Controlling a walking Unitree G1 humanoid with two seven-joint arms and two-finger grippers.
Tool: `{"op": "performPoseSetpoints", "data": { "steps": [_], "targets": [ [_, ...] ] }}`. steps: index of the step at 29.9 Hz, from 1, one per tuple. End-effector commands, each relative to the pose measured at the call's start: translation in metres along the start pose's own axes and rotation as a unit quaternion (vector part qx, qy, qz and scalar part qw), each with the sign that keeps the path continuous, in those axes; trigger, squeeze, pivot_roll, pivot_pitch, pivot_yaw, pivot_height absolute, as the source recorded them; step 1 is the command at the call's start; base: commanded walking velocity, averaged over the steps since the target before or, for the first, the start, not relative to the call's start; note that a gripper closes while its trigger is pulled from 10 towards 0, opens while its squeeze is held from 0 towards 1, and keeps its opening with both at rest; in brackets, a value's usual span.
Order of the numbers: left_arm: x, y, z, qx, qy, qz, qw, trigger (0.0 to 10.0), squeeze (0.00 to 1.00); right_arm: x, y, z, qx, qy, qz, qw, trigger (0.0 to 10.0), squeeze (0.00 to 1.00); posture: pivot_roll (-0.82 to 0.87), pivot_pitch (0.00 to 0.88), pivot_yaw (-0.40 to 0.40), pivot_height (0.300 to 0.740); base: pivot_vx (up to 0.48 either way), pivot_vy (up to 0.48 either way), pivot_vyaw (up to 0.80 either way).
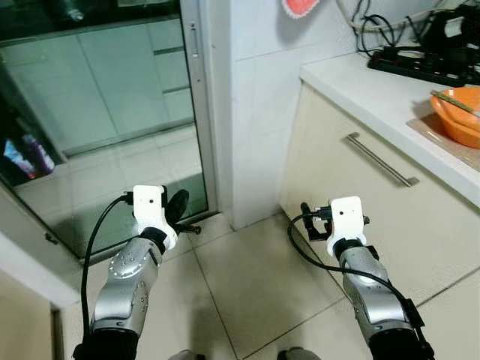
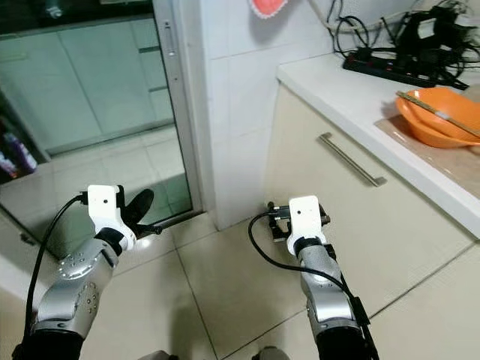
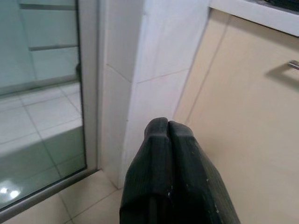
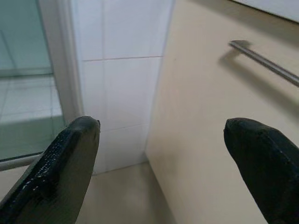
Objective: Kitchen organization
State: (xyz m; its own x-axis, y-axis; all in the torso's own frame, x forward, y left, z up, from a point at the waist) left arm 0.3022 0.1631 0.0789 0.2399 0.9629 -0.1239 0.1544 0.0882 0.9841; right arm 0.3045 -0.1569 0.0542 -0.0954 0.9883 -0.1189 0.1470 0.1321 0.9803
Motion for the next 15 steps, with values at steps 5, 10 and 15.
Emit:
{"op": "performPoseSetpoints", "data": {
  "steps": [5, 10, 15],
  "targets": [
    [0.0012, 0.0016, 0.0008, 0.003, -0.012, 0.016, 1.000, 10.0, 0.00, -0.0017, -0.0025, 0.0009, -0.001, -0.006, 0.011, 1.000, 10.0, 0.00, -0.05, 0.004, 0.050, 0.715, 0.000, 0.000, -0.52],
    [-0.0011, 0.0027, 0.0028, -0.002, -0.023, 0.024, 0.999, 10.0, 0.00, -0.0006, -0.0006, 0.0016, -0.008, -0.002, 0.006, 1.000, 10.0, 0.00, -0.06, 0.000, 0.050, 0.715, 0.000, 0.000, -0.52],
    [-0.0035, 0.0016, 0.0035, 0.000, -0.030, 0.026, 0.999, 10.0, 0.00, 0.0006, 0.0004, 0.0023, -0.010, 0.000, 0.008, 1.000, 10.0, 0.00, -0.06, 0.000, 0.051, 0.715, 0.000, 0.000, -0.51]
  ]
}}
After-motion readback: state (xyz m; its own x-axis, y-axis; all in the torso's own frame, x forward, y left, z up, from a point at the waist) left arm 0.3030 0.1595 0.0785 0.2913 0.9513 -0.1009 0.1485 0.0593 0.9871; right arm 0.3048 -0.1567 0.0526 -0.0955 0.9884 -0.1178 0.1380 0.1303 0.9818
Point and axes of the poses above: a point about 5 cm out from each wrist's last joint towards the gripper, its own z axis pointing out of the wrist towards the gripper, its own y axis along the axis of the wrist's last joint, x = y × z, the point moved 2 cm from there along z, pointing out of the wrist towards the gripper, and after that the axes turned 2 degrees about z, right-handed, at the moved point
